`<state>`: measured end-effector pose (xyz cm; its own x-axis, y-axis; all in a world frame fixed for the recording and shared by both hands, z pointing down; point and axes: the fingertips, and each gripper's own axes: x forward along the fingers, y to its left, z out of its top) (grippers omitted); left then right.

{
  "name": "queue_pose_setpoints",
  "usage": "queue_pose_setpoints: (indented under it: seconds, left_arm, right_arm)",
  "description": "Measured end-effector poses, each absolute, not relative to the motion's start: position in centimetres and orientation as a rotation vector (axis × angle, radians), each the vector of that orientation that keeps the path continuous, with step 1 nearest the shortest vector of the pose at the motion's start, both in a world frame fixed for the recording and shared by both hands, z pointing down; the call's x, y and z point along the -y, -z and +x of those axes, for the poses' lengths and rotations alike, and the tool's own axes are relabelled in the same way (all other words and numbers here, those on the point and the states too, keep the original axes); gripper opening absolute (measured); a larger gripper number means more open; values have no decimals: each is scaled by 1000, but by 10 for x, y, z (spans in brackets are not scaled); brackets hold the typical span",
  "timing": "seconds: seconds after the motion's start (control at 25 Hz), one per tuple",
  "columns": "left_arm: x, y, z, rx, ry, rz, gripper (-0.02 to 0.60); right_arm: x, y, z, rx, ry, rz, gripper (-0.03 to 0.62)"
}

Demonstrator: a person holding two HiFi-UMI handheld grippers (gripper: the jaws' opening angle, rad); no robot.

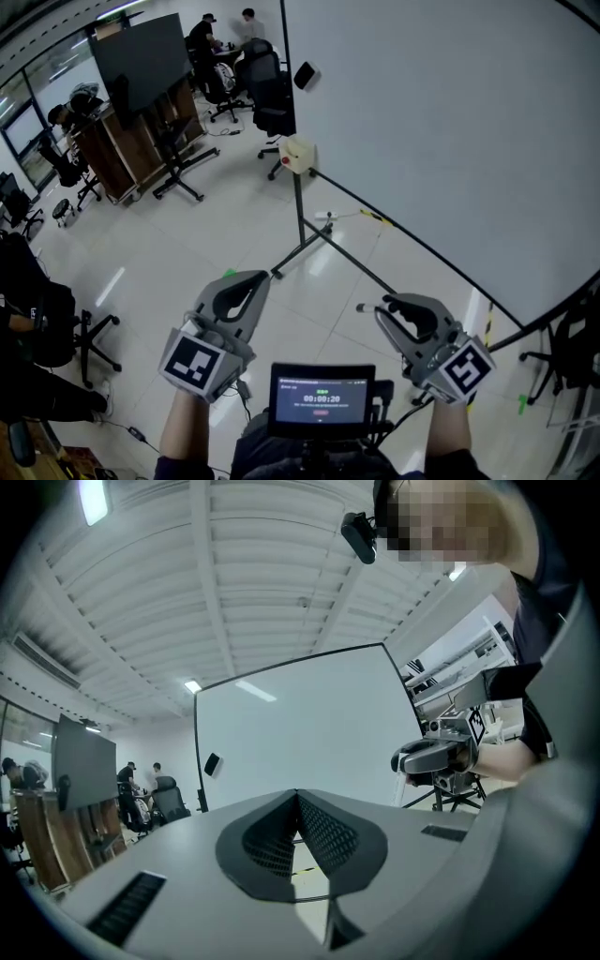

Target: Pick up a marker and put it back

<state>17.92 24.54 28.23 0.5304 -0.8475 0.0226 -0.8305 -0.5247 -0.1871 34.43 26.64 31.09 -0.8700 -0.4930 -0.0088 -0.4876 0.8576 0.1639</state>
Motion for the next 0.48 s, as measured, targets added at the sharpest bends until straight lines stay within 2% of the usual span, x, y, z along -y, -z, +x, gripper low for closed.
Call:
queue_pose_setpoints:
  seconds: [0.48]
  left_arm:
    - [-184,-305,134,-1426,152,-2621,0]
  right_arm:
    - [-210,-319,299,2942,257,760,94]
